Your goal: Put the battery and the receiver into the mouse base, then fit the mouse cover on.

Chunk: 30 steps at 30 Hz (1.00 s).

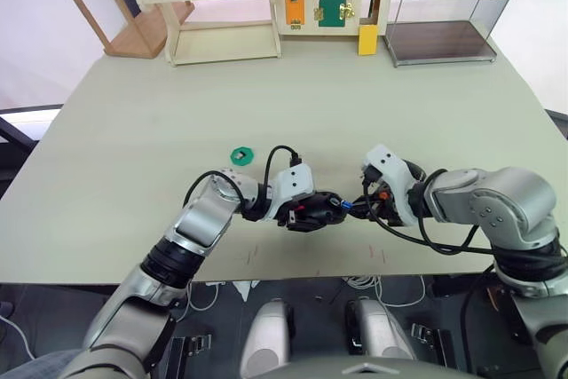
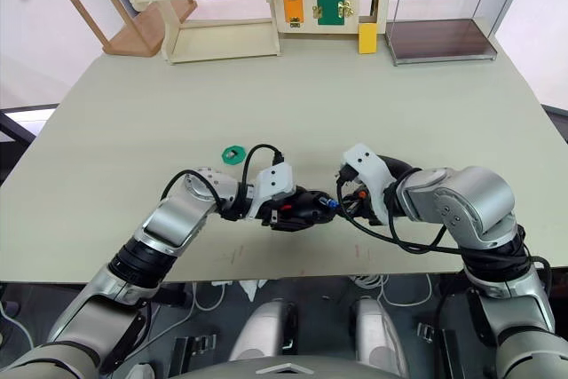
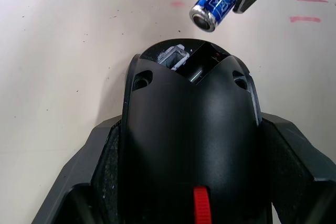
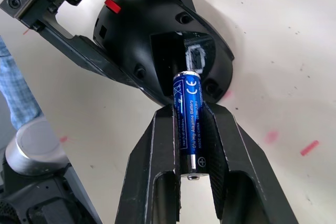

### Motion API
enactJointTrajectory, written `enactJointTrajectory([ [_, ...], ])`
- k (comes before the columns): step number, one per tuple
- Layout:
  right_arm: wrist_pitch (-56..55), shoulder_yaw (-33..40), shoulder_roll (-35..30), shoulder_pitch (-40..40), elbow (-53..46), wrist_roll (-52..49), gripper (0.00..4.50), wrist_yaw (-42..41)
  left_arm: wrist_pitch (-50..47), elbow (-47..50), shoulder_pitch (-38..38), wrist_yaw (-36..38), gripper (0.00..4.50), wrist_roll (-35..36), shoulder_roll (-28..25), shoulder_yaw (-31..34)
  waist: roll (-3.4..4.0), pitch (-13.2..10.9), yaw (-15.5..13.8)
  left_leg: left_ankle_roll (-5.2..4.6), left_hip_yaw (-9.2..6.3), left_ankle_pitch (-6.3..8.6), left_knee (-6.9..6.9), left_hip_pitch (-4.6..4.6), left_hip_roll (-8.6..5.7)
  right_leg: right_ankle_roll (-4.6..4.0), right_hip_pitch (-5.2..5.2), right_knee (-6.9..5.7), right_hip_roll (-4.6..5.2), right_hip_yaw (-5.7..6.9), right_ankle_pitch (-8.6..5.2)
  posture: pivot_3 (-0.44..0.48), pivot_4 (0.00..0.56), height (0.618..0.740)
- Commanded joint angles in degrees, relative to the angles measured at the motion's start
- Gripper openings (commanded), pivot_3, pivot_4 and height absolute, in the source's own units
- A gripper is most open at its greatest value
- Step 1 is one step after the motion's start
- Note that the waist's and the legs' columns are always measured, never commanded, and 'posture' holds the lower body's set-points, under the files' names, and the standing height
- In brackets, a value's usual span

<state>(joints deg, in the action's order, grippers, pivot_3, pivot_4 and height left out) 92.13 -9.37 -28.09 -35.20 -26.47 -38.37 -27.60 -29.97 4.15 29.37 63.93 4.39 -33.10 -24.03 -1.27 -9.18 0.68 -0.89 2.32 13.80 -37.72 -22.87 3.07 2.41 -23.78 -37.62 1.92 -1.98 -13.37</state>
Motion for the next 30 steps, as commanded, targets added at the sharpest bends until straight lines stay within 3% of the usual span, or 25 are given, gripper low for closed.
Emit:
enactJointTrajectory([
  [1, 0.4, -0.7, 0.7, -1.4, -0.2, -1.4, 0.13, 0.9, -2.1, -0.7, -1.0, 0.1, 2.97, -1.5, -0.2, -2.7, 0.00, 0.0, 0.0, 0.00, 0.00, 0.00, 0.00, 0.00, 0.00, 0.00, 0.00, 0.01, 0.00, 0.00, 0.00, 0.000, 0.150, 0.740],
  [17, 0.4, -4.7, 2.5, -2.8, 3.7, -1.3, 0.13, 3.8, -3.7, 1.0, -1.6, 0.1, 2.97, -1.2, -0.8, -2.8, 0.00, 0.0, 0.2, 0.00, -0.14, 0.00, 0.02, -0.03, 0.03, 0.01, -0.01, 0.02, -0.02, 0.12, -0.01, 0.000, 0.150, 0.740],
  [19, 0.4, -4.9, 2.4, -2.9, 3.2, -1.3, 1.15, 3.8, -3.8, 1.0, -1.6, 0.0, 2.97, -1.1, -0.7, -2.8, 0.00, 0.0, 0.2, 0.00, -0.16, 0.00, 0.02, -0.03, 0.05, 0.01, -0.01, 0.02, -0.04, 0.15, -0.02, 0.000, 0.150, 0.740],
  [21, 0.4, -4.6, 2.5, -2.9, 3.0, -1.6, 1.87, 3.9, -3.9, 1.0, -1.6, -0.1, 2.97, -1.1, -0.6, -2.9, -0.01, 0.0, 0.3, 0.00, -0.17, 0.00, 0.02, -0.03, 0.05, 0.01, 0.00, 0.02, -0.04, 0.15, -0.02, 0.000, 0.150, 0.740],
  [22, 0.4, -4.4, 2.6, -2.9, 3.1, -1.8, 2.51, 4.0, -3.9, 1.0, -1.6, -0.1, 2.97, -1.1, -0.6, -2.9, -0.02, 0.0, 0.3, 0.00, -0.17, 0.00, 0.02, -0.02, 0.05, 0.01, 0.00, 0.02, -0.04, 0.15, -0.02, 0.000, 0.150, 0.740],
  [24, 0.4, -3.9, 2.7, -3.0, 3.1, -2.2, 3.02, 4.4, -3.9, 1.1, -1.7, -0.1, 2.97, -1.1, -0.6, -2.9, -0.07, 0.1, 0.3, 0.00, -0.17, 0.00, 0.02, 0.00, 0.07, 0.01, 0.01, 0.01, -0.04, 0.16, -0.02, 0.000, 0.150, 0.740],
  [25, 0.4, -3.6, 2.7, -3.1, 3.1, -2.4, 3.67, 4.6, -3.8, 1.1, -1.8, 0.0, 2.97, -1.1, -0.6, -2.9, -0.08, 0.1, 0.3, 0.00, -0.19, 0.00, 0.02, 0.01, 0.08, 0.00, 0.01, 0.01, -0.06, 0.16, -0.02, 0.000, 0.150, 0.740],
  [28, 0.4, -2.8, 2.5, -3.3, 3.2, -2.9, 4.46, 4.9, -3.8, 0.9, -1.9, 0.0, 2.97, -1.3, -0.4, -3.0, -0.11, 0.1, 0.3, 0.00, -0.20, 0.00, 0.02, 0.02, 0.10, 0.00, 0.01, 0.01, -0.08, 0.17, -0.02, 0.000, 0.150, 0.740],
  [30, 0.4, -2.5, 2.4, -3.5, 3.1, -3.1, 4.46, 5.1, -3.7, 0.7, -1.8, 0.0, 2.97, -1.4, -0.2, -3.1, -0.13, 0.1, 0.3, 0.00, -0.21, 0.00, 0.02, 0.02, 0.10, 0.00, 0.01, 0.02, -0.09, 0.17, -0.02, 0.000, 0.150, 0.740],
])
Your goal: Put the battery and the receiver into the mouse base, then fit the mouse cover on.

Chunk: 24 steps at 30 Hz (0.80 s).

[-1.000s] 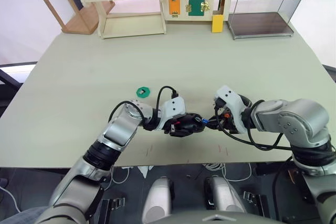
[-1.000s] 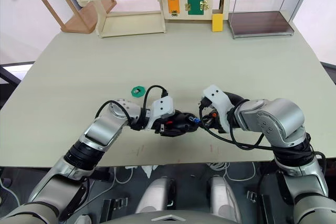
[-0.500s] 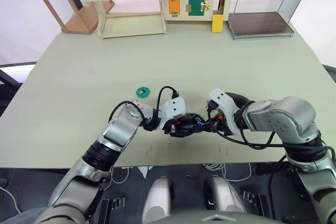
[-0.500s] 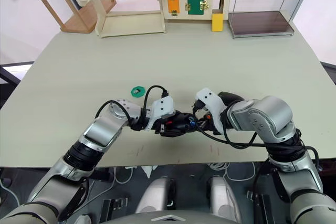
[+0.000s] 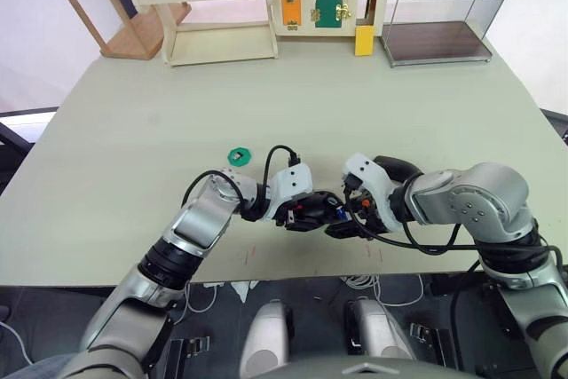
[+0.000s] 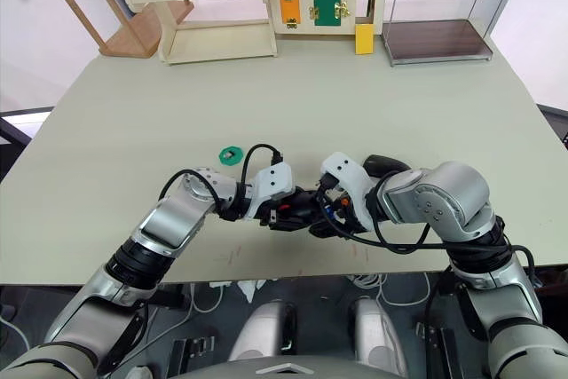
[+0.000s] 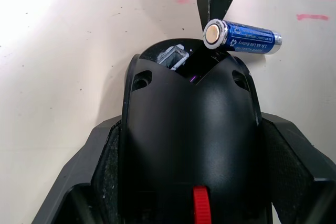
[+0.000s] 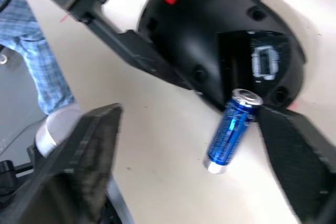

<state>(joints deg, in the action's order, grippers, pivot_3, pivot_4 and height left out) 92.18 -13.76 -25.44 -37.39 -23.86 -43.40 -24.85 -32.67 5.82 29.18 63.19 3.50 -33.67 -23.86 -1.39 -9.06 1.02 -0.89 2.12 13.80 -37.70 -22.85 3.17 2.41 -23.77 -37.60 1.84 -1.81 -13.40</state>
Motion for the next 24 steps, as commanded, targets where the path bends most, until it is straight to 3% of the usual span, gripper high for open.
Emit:
enactJointTrajectory([
  [1, 0.3, 2.0, -0.3, -1.3, 0.6, 1.8, 4.46, 2.4, -1.0, -1.0, -1.6, 0.8, 2.97, -0.5, 0.4, -3.3, -0.01, 0.0, 0.0, 0.00, 0.00, 0.00, 0.00, 0.00, 0.00, 0.00, 0.00, 0.00, 0.00, 0.00, 0.00, 0.000, 0.150, 0.740],
  [8, -0.2, 1.8, -2.3, -0.6, -1.1, 2.2, 4.46, 1.5, -0.7, -1.2, -1.6, 1.0, 2.97, -0.7, 0.6, -3.4, 0.00, 0.0, -0.1, 0.00, 0.00, 0.00, 0.00, -0.01, 0.00, -0.01, 0.00, 0.02, 0.02, 0.00, 0.00, 0.000, 0.150, 0.740],
  [24, -14.4, 3.8, -14.0, 9.4, -8.2, 3.6, 4.46, -5.5, 0.1, -2.3, -1.0, 2.0, 2.97, -1.0, 0.6, -3.7, 0.00, 0.0, -0.5, -0.01, -0.53, 0.00, 0.26, -0.64, -0.10, 0.06, -0.06, 0.79, 0.12, 0.62, 0.06, 0.000, 0.150, 0.740],
])
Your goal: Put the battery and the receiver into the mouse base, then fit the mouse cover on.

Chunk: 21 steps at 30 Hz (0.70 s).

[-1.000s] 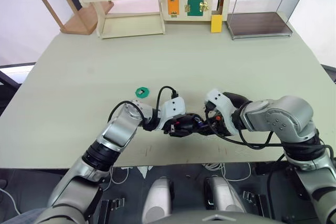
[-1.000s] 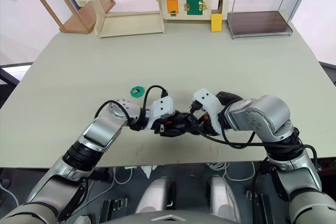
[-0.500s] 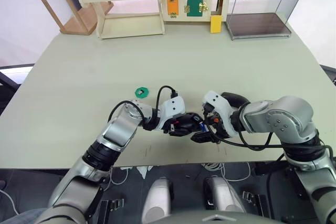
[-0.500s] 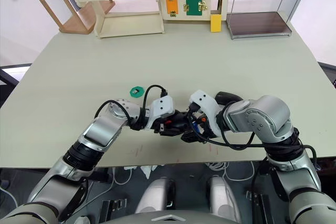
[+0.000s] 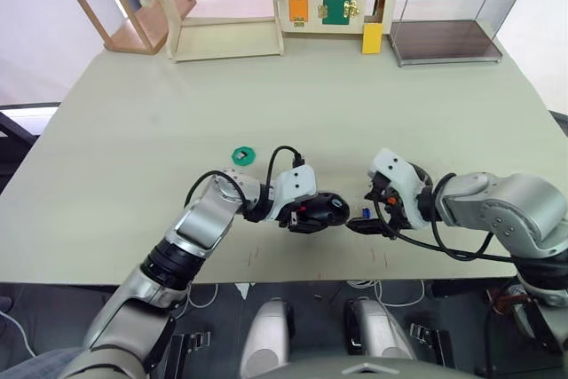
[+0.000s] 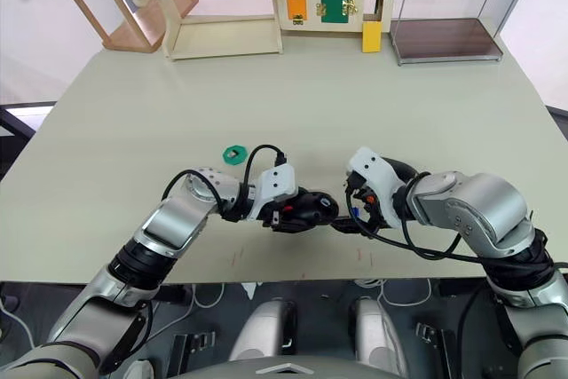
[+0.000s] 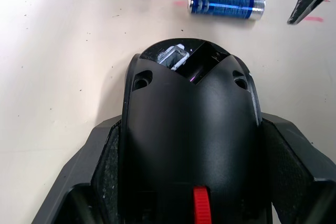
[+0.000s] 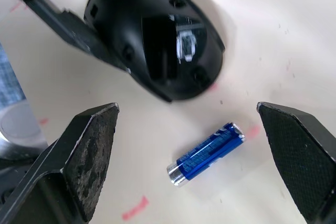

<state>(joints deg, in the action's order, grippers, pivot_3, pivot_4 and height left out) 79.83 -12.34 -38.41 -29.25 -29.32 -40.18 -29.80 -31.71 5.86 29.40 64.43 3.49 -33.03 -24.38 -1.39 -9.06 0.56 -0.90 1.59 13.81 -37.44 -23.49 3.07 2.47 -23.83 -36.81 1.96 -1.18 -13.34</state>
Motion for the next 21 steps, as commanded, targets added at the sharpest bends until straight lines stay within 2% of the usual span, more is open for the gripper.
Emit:
enactJointTrajectory([
  [1, -2.8, 2.6, -1.4, 2.1, -3.2, 0.5, 4.46, -0.6, -0.8, -2.4, -1.2, 0.8, 2.97, -1.0, -0.1, -3.1, 0.00, 0.0, 0.0, 0.00, -0.04, 0.00, 0.00, -0.02, 0.00, -0.01, 0.00, 0.00, 0.00, 0.04, 0.00, 0.000, 0.150, 0.740],
  [6, -7.4, 3.9, -4.3, 6.3, -5.2, 1.8, 4.46, -1.7, -0.4, -2.6, -1.2, 1.2, 2.97, -1.1, -0.3, -3.1, 0.00, 0.0, -0.1, 0.00, -0.21, 0.00, -0.03, -0.10, -0.02, 0.00, 0.00, 0.01, 0.00, 0.19, -0.01, 0.000, 0.150, 0.740],
  [12, -21.4, 6.2, -6.9, 13.3, -7.0, 5.7, 4.46, -5.7, 0.0, -3.0, -1.1, 1.1, 2.97, -1.2, -0.2, -3.2, 0.00, 0.0, -0.2, 0.00, -0.27, 0.00, -0.04, -0.13, -0.03, 0.04, 0.01, 0.02, -0.01, 0.25, 0.00, 0.000, 0.150, 0.740],
  [17, -30.1, 9.5, -6.2, 21.8, -8.3, 8.4, 4.46, -5.9, 0.0, -3.2, -0.8, 0.9, 2.97, -1.1, 0.0, -3.1, 0.00, 0.0, -0.3, 0.00, -0.28, 0.00, -0.05, -0.13, -0.04, 0.09, 0.02, 0.03, -0.01, 0.26, 0.03, 0.000, 0.150, 0.740],
  [21, -34.7, 11.6, -1.9, 28.8, -9.3, 10.2, 4.46, -2.2, 0.1, -3.2, -1.0, 1.0, 2.97, -1.2, -0.3, -3.2, -0.01, 0.0, -0.4, 0.01, -0.32, -0.01, -0.10, -0.12, -0.02, 0.04, 0.05, 0.02, -0.03, 0.29, -0.01, 0.000, 0.150, 0.740],
])
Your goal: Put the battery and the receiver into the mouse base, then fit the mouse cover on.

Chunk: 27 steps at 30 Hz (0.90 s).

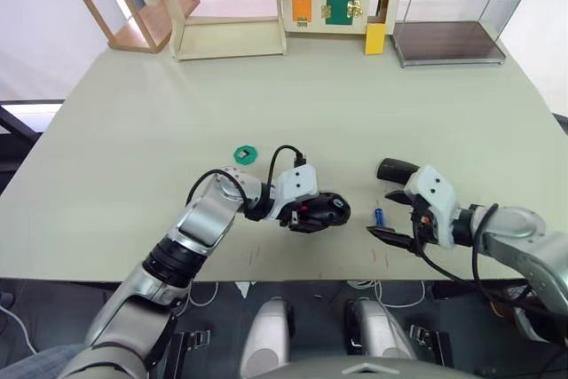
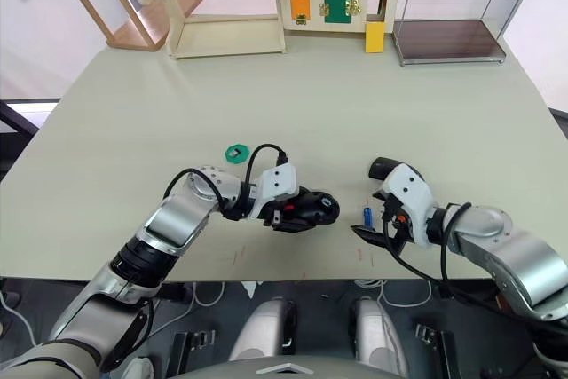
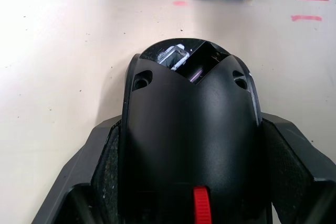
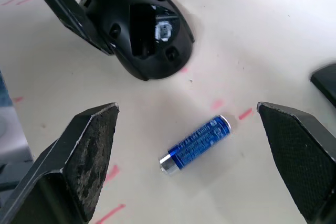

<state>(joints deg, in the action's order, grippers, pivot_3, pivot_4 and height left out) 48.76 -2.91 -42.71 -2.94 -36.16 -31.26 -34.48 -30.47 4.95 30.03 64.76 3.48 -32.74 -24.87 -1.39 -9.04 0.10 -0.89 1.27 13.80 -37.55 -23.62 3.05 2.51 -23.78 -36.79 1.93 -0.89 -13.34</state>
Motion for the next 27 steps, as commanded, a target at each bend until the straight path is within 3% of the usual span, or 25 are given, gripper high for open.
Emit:
enactJointTrajectory([
  [1, -5.2, 1.7, 3.1, 3.9, -2.5, 2.8, 4.46, 3.1, -1.1, -2.3, -1.7, 0.8, 2.97, -1.2, -0.6, -2.7, 0.03, 0.0, 0.0, 0.00, 0.00, 0.00, 0.00, 0.00, 0.01, 0.01, 0.01, -0.01, -0.01, -0.01, 0.01, 0.000, 0.150, 0.740],
  [7, -11.4, -0.1, 8.3, 10.6, -1.2, 8.6, 4.46, 7.3, -1.0, -2.5, -1.2, 1.3, 2.97, -1.1, -0.8, -2.8, 0.05, 0.0, 0.1, 0.01, 0.02, 0.00, -0.02, 0.03, 0.01, -0.04, 0.01, -0.03, -0.01, -0.04, -0.02, 0.000, 0.150, 0.740],
  [17, -17.5, -1.9, 13.6, 14.6, 2.2, 13.7, 4.46, 8.9, -0.5, -2.6, -1.1, 2.3, 2.97, -1.2, -1.4, -3.2, 0.07, 0.1, 0.2, 0.01, 0.02, 0.00, -0.04, 0.06, 0.01, -0.05, 0.02, -0.06, -0.04, -0.05, -0.02, 0.000, 0.150, 0.740],
  [20, -18.5, -1.6, 14.2, 14.9, 3.4, 14.1, 3.74, 8.6, -0.8, -2.7, -0.8, 2.2, 2.97, -1.0, -1.1, -3.1, 0.08, 0.1, 0.2, 0.01, 0.03, 0.00, -0.04, 0.07, 0.01, -0.05, 0.02, -0.07, -0.04, -0.06, -0.03, 0.000, 0.150, 0.740],
  [27, -20.4, -1.3, 14.5, 13.6, 5.6, 15.2, 0.46, 8.0, -0.4, -2.8, -0.8, 2.3, 2.97, -1.2, -1.2, -3.3, 0.07, 0.1, 0.3, 0.01, 0.05, 0.00, -0.04, 0.17, 0.01, -0.06, 0.10, -0.10, -0.04, -0.08, -0.03, 0.000, 0.150, 0.740],
])
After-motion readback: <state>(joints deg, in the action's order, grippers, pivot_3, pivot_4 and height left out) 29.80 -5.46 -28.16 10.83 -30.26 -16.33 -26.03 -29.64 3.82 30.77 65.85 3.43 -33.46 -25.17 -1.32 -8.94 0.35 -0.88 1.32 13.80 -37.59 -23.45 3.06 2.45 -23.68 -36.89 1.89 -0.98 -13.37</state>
